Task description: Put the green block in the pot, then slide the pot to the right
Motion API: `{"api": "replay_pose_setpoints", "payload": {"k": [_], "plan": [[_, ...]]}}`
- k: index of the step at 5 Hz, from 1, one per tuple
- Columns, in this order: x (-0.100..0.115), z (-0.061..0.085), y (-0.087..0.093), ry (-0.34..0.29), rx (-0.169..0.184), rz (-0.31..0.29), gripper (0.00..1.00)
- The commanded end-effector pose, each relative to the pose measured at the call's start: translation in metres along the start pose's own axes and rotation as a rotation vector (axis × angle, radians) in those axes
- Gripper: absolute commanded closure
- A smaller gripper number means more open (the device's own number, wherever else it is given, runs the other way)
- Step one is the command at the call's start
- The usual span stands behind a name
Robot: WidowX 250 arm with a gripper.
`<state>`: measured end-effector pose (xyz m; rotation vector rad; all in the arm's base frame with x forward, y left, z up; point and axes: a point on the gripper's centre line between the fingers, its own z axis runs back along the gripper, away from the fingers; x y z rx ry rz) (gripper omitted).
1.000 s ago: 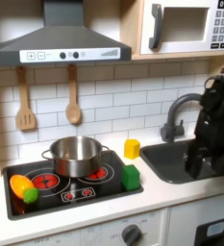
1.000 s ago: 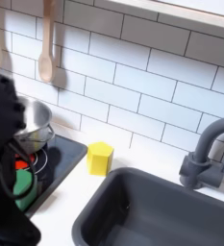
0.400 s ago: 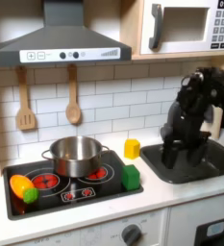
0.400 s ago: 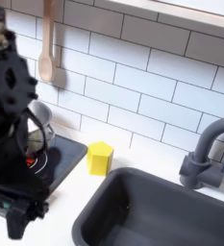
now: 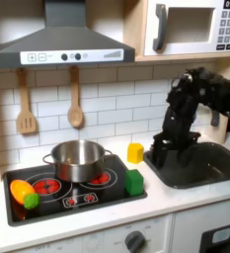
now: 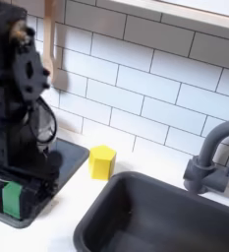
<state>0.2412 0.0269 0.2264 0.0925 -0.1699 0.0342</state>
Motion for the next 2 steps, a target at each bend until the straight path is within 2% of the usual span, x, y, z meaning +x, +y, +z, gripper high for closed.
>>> {"api": "replay_pose_setpoints", "payload": {"k": [1,2], "plan": [[0.025,-0.013,0.011,0.014,0.016,0.019,0.00],[0.035,-0.016,0.019,0.012,0.021,0.042,0.00]]}}
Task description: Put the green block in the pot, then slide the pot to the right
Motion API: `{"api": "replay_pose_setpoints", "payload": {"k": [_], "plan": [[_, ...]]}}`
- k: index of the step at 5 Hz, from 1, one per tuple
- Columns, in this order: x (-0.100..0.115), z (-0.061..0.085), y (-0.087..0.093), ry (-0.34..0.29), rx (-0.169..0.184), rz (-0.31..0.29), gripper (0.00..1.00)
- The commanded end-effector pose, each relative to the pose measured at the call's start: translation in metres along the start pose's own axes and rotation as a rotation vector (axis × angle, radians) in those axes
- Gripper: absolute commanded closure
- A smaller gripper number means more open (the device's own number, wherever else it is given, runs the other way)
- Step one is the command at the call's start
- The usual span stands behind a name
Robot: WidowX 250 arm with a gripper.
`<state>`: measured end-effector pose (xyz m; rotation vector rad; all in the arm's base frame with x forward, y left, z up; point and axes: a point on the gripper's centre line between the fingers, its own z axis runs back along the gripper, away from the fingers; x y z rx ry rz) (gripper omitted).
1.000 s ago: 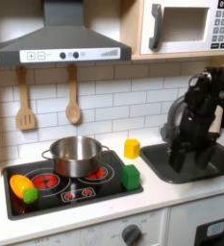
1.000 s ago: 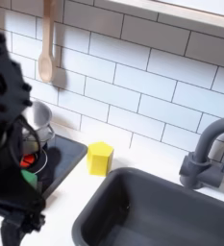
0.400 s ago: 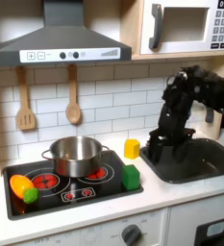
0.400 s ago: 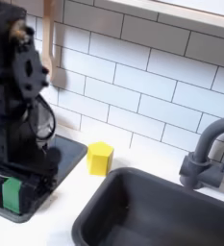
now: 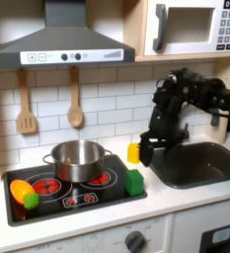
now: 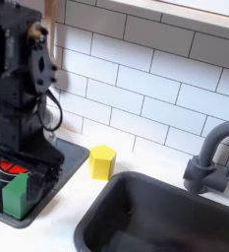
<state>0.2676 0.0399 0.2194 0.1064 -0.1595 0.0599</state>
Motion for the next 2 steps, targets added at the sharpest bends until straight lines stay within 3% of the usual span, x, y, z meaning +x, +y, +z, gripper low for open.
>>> {"api": "replay_pose_setpoints", "payload": {"k": [1,2], "plan": [[0.019,-0.010,0.018,0.011,0.011,0.022,0.00],[0.022,-0.020,0.025,0.029,0.009,0.021,0.00]]}}
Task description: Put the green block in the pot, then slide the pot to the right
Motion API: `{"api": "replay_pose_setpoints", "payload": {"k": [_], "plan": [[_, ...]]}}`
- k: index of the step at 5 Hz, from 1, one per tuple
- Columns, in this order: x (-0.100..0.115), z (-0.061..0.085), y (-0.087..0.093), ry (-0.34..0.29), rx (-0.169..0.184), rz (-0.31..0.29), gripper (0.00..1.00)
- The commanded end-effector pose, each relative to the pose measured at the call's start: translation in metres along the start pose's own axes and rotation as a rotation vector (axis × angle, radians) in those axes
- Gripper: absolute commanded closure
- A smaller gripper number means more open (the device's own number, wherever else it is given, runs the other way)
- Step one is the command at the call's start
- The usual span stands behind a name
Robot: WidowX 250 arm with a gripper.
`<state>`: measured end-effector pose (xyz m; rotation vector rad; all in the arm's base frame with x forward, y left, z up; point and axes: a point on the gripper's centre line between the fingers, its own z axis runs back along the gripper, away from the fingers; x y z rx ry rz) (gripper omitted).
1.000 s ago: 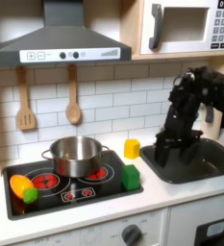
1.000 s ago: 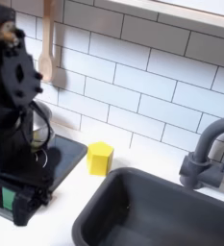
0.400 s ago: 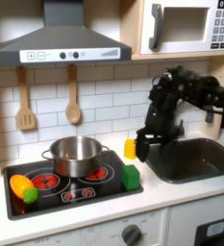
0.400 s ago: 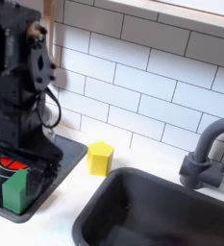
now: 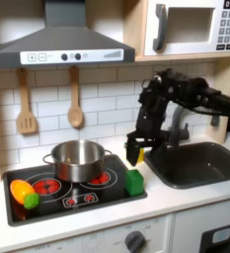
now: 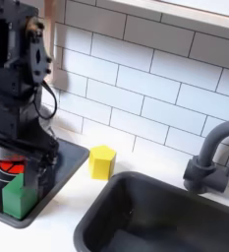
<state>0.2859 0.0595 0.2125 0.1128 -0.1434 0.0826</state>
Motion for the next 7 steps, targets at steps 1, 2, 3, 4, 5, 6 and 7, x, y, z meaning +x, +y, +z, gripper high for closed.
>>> {"api": "replay_pose_setpoints", "payload": {"k": [1,2,3,4,5,6,7], "plan": [[0.007,-0.016,0.009,0.022,-0.009,-0.013,0.00],[0.005,-0.023,0.008,0.034,-0.009,-0.044,0.00],[0.008,-0.023,0.002,0.022,-0.024,-0.062,0.00],[0.008,-0.023,-0.001,0.020,-0.025,-0.067,0.00],[0.010,-0.024,-0.005,0.023,-0.032,-0.068,0.00],[0.013,-0.029,-0.005,0.028,-0.026,-0.065,0.00],[0.012,-0.037,-0.003,0.056,-0.026,-0.054,0.00]]}}
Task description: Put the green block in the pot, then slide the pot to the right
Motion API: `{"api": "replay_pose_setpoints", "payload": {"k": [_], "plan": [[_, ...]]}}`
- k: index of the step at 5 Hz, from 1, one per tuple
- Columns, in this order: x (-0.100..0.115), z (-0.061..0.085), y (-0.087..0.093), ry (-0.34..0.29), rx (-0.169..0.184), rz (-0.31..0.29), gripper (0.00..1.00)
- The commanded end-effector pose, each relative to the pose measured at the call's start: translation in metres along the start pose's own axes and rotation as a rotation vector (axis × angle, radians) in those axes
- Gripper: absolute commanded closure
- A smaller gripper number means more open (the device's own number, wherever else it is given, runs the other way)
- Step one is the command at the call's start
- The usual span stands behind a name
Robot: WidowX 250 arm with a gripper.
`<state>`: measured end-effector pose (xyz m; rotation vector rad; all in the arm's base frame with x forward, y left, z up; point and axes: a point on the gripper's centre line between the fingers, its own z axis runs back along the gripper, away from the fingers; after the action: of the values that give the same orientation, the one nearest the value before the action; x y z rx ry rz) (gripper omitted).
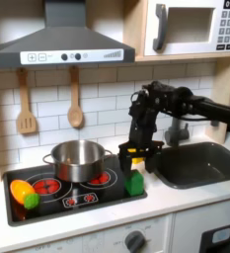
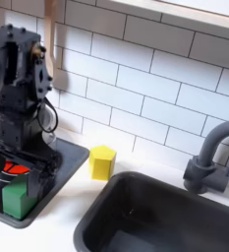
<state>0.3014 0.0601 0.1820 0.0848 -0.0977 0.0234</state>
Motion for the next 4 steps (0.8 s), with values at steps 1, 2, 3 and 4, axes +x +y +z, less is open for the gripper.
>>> {"api": "replay_pose_setpoints", "payload": {"k": [1,2,3,4], "plan": [[0.001,-0.011,0.001,0.027,0.000,0.000,0.00],[0.002,-0.018,0.000,0.039,-0.003,-0.006,0.00],[0.000,-0.024,-0.002,0.057,-0.010,-0.012,0.00],[0.000,-0.027,0.000,0.062,-0.006,-0.021,0.00]]}}
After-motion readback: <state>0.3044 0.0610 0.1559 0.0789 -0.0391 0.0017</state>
